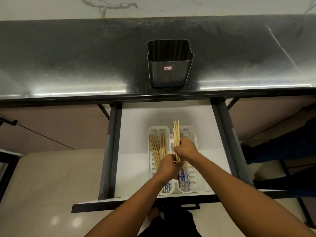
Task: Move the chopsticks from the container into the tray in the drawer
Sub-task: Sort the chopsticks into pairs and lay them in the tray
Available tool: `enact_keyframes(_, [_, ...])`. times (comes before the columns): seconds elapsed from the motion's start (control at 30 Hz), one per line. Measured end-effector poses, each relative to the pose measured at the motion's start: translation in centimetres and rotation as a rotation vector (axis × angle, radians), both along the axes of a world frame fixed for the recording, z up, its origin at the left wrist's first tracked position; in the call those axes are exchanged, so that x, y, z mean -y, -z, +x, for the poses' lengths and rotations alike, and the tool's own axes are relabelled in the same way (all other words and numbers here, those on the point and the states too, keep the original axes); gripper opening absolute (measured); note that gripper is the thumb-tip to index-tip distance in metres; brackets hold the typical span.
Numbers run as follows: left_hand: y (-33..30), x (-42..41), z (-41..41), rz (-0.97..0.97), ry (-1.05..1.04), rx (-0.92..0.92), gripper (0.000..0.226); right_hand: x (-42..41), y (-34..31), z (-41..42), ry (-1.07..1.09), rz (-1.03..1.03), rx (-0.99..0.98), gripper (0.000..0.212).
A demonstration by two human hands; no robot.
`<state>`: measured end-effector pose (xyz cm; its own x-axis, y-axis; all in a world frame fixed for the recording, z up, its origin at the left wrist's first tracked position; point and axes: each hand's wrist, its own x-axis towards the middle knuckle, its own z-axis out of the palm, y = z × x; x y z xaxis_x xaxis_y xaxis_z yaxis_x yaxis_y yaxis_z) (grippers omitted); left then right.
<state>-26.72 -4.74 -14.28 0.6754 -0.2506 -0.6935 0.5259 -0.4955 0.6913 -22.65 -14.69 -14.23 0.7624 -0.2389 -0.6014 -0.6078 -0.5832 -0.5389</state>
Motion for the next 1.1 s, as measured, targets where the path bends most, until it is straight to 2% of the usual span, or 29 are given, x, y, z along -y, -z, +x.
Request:
enact_keyframes(0.13, [0.2, 2.0, -0.4, 0.011, 0.062, -0.11, 0.014, 2.3, 0.6, -0.9, 0.028, -0.027, -0.13, 0.004])
enact_keyframes(0.27, [1.0, 3.0, -0.6, 0.084, 0.083, -0.119, 0.011, 2.8, 1.8, -1.0, 0.037, 0.001, -0.178, 0.012])
enact_keyframes(0.43, [1.7, 3.7, -0.7, 0.226, 0.22, -0.024, 0.028, 2.9, 3.1, -1.1, 0.092, 0.044, -0.235, 0.018])
enact_keyframes(0.6, [2.2, 4.0, -1.2, 0.286, 0.28, 0.047, 0.011, 3.2, 3.6, -1.3, 0.186, 0.046, -0.287, 0.026])
enact_keyframes(0.7, [2.1, 4.2, -1.6, 0.302, 0.282, 0.048, 0.024, 3.4, 3.6, -1.4, 0.211, 0.056, -0.281, 0.022])
enact_keyframes(0.77, [1.8, 4.2, -1.8, 0.311, 0.301, 0.078, 0.024, 3.4, 3.3, -1.6, 0.219, 0.059, -0.265, 0.017])
enact_keyframes(0.93, [1.4, 3.6, -1.5, 0.274, 0.289, 0.109, 0.021, 3.5, 2.2, -2.0, 0.217, 0.073, -0.25, 0.019])
enact_keyframes(1.03, [1.4, 3.4, -1.3, 0.198, 0.253, 0.032, 0.02, 3.9, 1.7, -2.4, 0.222, 0.132, -0.225, 0.02])
enact_keyframes(1.1, [1.3, 3.4, -1.0, 0.066, 0.149, -0.075, 0.025, 4.0, 1.5, -2.6, 0.226, 0.159, -0.227, 0.021])
